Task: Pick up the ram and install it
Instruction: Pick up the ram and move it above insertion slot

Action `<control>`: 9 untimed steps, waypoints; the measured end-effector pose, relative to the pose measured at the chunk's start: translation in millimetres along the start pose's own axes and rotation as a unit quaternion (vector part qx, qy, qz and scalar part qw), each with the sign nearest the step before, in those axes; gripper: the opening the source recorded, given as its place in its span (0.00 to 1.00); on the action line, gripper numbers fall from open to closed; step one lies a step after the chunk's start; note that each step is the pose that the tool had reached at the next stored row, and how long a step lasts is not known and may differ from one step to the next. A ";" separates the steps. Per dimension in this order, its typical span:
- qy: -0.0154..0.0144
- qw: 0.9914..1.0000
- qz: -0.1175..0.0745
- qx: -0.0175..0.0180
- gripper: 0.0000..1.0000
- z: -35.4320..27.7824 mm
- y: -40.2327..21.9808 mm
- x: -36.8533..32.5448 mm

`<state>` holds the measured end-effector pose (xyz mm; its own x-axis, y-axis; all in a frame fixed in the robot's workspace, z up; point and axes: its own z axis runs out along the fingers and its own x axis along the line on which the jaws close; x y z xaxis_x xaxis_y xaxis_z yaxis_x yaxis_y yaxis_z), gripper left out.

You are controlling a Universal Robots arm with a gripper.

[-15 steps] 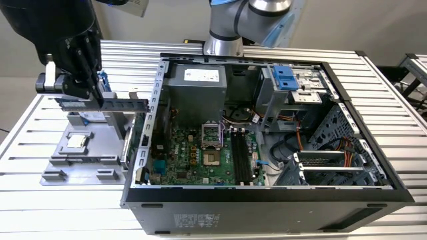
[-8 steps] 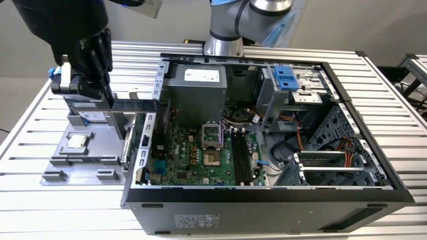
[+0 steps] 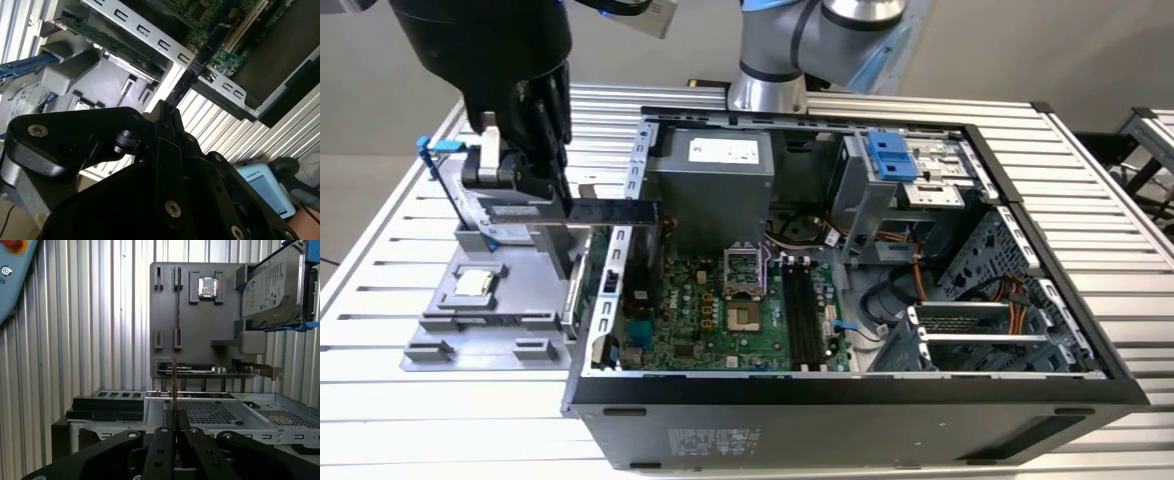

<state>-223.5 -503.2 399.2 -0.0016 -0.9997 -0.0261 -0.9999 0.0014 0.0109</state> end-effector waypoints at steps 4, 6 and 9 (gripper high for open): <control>0.000 1.000 0.000 0.000 0.00 0.2 -9.5 0.0; 0.000 1.000 0.000 0.000 0.00 0.3 -13.7 0.0; 0.000 1.000 0.000 0.000 0.00 0.4 -20.4 0.0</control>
<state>-203.1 -503.2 398.5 -0.0017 -0.9997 -0.0262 -0.9999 0.0015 0.0108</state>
